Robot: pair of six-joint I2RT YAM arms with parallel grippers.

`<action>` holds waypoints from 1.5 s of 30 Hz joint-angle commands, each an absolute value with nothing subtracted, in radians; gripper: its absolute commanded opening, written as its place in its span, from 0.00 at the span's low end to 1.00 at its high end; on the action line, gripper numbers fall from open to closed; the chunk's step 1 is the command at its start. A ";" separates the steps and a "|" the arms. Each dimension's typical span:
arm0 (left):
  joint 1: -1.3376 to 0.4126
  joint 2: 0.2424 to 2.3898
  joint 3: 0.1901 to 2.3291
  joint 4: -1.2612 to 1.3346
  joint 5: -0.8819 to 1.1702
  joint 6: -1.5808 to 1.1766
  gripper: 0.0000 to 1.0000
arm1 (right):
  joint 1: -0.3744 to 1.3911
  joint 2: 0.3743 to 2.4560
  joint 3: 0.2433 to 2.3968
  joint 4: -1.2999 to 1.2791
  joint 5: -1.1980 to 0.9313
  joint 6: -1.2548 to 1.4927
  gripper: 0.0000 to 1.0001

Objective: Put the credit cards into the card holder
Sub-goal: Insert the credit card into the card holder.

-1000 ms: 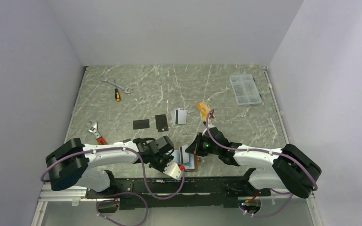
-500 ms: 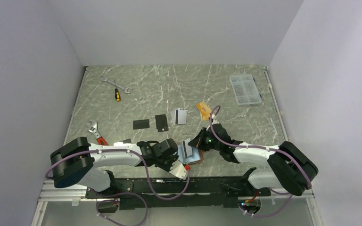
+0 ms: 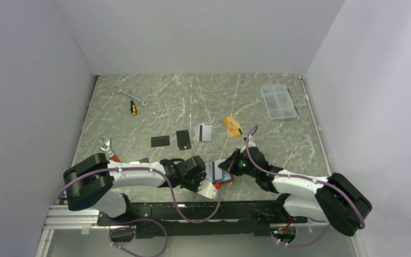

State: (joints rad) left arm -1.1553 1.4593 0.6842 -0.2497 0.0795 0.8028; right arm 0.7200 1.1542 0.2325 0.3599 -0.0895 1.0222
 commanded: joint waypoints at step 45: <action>-1.170 1.478 0.669 -0.299 0.069 0.775 0.00 | 0.763 1.206 0.123 0.532 -0.078 1.075 0.00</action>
State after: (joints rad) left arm -1.1648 1.4593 0.6853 -0.2501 0.0612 0.7952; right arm 0.7582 1.1843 0.1059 0.5632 -0.0395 1.1088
